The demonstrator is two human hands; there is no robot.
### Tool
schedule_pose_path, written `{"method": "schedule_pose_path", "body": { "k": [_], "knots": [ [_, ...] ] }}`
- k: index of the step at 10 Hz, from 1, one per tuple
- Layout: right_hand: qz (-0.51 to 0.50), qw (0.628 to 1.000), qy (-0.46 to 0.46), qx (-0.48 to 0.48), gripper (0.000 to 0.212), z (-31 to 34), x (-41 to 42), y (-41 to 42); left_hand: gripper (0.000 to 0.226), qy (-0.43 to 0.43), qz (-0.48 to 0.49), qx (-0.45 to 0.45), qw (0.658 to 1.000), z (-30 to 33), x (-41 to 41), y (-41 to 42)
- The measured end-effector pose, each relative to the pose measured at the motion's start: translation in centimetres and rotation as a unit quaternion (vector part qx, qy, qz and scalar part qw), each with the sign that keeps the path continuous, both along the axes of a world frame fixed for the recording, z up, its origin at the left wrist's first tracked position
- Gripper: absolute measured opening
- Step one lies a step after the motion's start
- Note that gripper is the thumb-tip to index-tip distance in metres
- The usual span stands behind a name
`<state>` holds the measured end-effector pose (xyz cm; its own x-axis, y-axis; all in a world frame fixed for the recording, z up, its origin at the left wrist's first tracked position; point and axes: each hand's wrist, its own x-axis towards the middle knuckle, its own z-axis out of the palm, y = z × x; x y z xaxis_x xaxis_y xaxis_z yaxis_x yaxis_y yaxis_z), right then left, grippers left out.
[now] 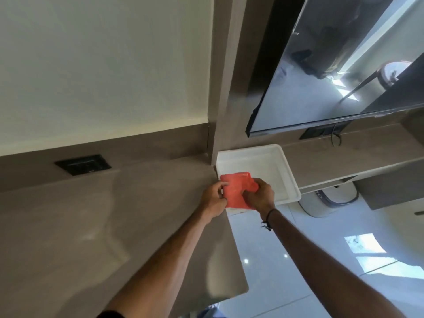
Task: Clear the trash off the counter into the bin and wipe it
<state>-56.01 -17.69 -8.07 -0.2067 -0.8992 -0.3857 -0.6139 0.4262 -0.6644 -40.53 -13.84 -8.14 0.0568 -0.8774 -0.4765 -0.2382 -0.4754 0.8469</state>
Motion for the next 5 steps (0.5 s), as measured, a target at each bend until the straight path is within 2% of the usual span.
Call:
{"method": "schedule_pose_path", "body": {
  "k": [1, 2, 3, 4, 5],
  "knots": [
    [-0.024, 1.0, -0.007, 0.007, 0.042, -0.2, -1.3, -3.0, 0.064, 0.008, -0.028, 0.021, 0.999, 0.0, -1.0, -2.5],
    [-0.043, 0.997, -0.045, 0.039, 0.051, 0.4, -2.8, -5.0, 0.057, -0.055, -0.047, -0.004, 0.997, -0.3, 0.0, -3.6],
    [-0.039, 0.997, -0.057, 0.025, 0.046, 1.5, -3.5, -4.8, 0.051, -0.163, -0.061, -0.047, 0.984, -0.2, 2.4, -2.4],
    [0.022, 0.978, -0.204, -0.03, 0.013, 7.8, -2.2, -3.7, 0.05, -0.368, -0.079, -0.156, 0.913, 1.2, 8.9, -0.8],
    [0.11, 0.936, -0.329, -0.055, 0.013, 15.2, -0.5, -2.0, 0.055, -0.469, -0.05, -0.252, 0.845, 4.0, 13.2, -0.2]
  ]
}}
